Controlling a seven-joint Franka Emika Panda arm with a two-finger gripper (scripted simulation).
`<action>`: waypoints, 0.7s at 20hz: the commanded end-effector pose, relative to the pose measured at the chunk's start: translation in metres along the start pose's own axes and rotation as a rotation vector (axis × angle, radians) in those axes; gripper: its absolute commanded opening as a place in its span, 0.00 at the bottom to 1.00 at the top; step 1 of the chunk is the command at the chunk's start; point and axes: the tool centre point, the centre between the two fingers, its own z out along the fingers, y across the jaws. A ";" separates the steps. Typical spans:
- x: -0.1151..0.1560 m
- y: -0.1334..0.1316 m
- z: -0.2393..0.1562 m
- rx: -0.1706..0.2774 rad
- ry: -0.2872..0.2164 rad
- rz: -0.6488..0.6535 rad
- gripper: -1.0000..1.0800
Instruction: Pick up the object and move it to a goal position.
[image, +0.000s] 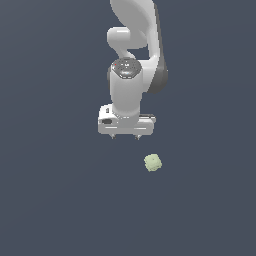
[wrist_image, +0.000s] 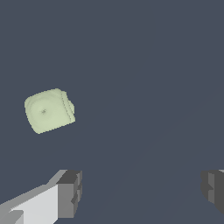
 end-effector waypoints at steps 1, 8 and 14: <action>0.000 0.000 0.000 0.000 0.000 0.000 0.96; -0.011 -0.018 0.015 0.008 -0.049 -0.037 0.96; -0.012 -0.021 0.017 0.009 -0.055 -0.042 0.96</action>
